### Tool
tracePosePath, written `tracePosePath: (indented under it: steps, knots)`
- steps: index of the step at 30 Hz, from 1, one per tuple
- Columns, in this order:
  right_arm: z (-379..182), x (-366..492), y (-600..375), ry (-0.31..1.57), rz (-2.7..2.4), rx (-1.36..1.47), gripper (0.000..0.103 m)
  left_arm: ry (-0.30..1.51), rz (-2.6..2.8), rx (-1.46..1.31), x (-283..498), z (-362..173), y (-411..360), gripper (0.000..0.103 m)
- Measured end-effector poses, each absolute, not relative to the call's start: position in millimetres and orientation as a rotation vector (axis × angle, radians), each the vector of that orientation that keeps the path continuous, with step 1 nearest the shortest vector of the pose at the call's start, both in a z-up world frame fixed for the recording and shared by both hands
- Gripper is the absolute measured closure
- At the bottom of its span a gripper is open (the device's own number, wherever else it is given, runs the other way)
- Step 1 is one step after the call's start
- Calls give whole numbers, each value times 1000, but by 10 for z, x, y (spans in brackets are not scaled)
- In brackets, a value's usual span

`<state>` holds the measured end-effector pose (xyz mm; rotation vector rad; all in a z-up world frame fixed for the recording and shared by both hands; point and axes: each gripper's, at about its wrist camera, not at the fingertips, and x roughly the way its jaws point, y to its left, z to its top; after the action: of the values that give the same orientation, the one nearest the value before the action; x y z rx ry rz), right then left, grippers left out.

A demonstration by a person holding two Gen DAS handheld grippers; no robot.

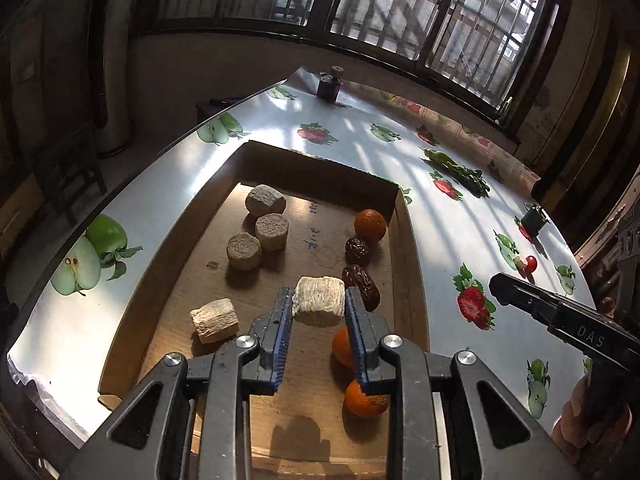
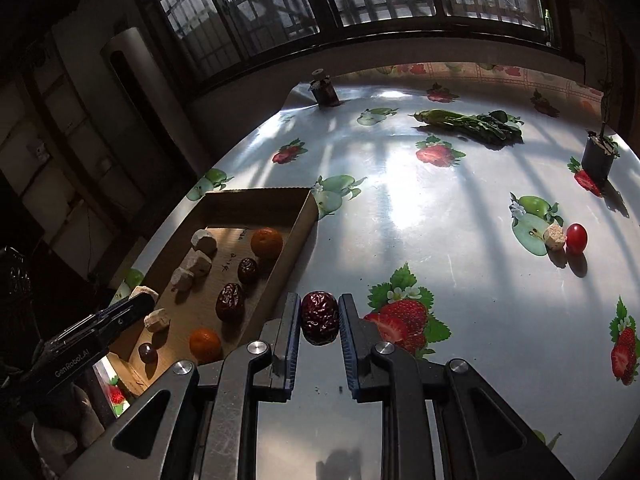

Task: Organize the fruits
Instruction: 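Carry the rice cake with the left tool into the box while the right tool carries the date there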

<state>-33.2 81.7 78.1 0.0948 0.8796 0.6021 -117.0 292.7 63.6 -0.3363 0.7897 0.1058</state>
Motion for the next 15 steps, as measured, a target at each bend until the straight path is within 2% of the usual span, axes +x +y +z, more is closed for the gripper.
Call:
tracePosePath:
  steps: [7, 15]
  knots:
    - [588, -459, 1507, 931, 699, 32, 82, 825, 142, -353, -1180, 414, 3090, 77]
    - [448, -341, 1695, 1016, 757, 108, 82, 825, 136, -393, -1146, 310, 3164, 77]
